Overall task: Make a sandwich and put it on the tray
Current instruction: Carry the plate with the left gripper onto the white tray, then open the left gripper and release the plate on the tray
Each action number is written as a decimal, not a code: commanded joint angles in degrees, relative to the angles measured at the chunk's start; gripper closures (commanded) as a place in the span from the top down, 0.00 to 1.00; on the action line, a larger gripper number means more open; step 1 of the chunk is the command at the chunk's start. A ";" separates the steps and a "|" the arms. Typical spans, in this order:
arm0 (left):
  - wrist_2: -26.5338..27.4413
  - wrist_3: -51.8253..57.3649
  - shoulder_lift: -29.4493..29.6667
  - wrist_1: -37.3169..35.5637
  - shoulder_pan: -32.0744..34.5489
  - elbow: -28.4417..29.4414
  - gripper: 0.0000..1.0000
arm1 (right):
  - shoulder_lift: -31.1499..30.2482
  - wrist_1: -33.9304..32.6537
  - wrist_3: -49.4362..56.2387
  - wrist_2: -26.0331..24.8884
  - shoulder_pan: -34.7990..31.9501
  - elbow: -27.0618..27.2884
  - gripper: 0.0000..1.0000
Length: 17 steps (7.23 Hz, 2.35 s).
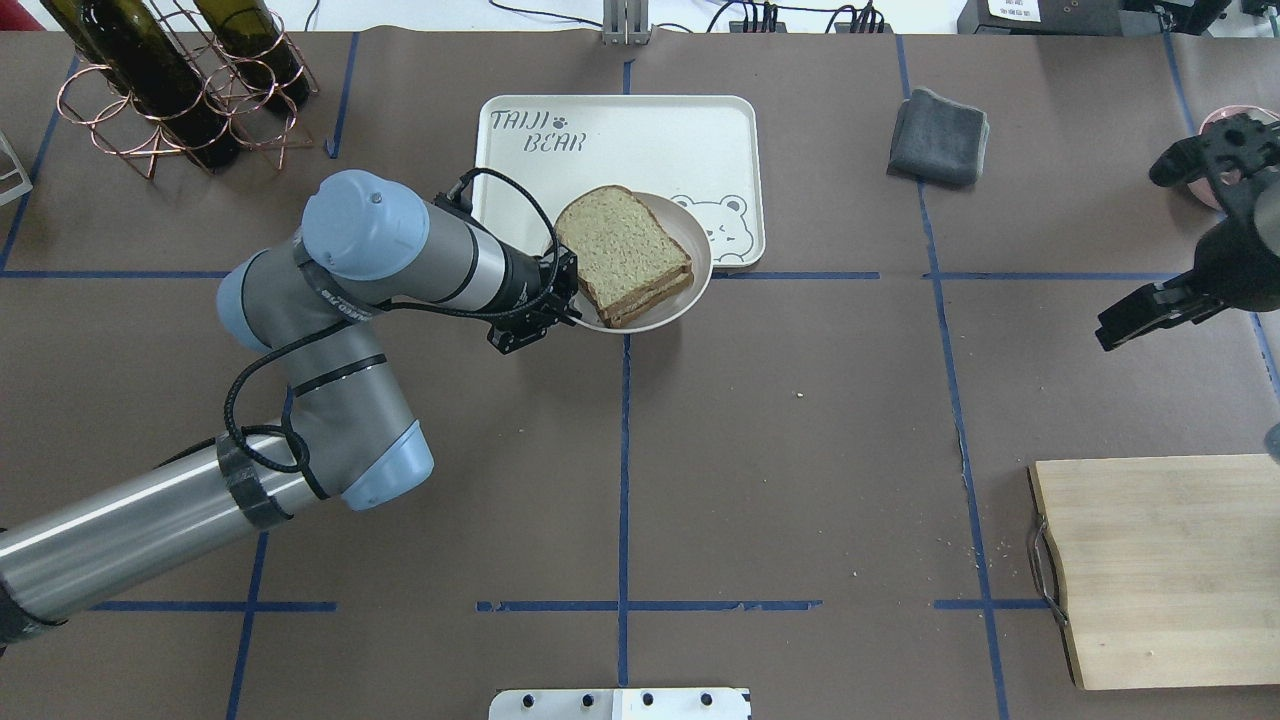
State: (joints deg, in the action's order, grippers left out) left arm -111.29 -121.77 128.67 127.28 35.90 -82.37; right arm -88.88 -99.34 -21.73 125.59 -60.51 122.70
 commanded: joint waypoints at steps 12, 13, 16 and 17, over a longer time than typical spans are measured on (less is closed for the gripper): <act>10.13 -5.67 12.66 11.94 1.98 25.76 0.00 | -1.30 0.11 7.41 6.95 -7.42 -3.69 1.00; 10.22 -5.67 12.66 11.94 1.98 25.86 0.00 | -1.30 0.11 7.41 6.95 -7.43 -3.69 1.00; 10.48 -4.27 12.48 11.85 2.07 25.95 0.27 | -1.21 0.11 7.41 6.95 -7.43 -3.69 1.00; 10.39 -1.92 12.31 11.59 2.59 25.34 0.27 | -1.04 0.11 7.41 6.86 -7.43 -3.69 1.00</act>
State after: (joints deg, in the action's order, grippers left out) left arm -100.82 -125.75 141.14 139.10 38.07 -56.51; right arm -90.04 -99.23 -14.33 132.52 -67.93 119.00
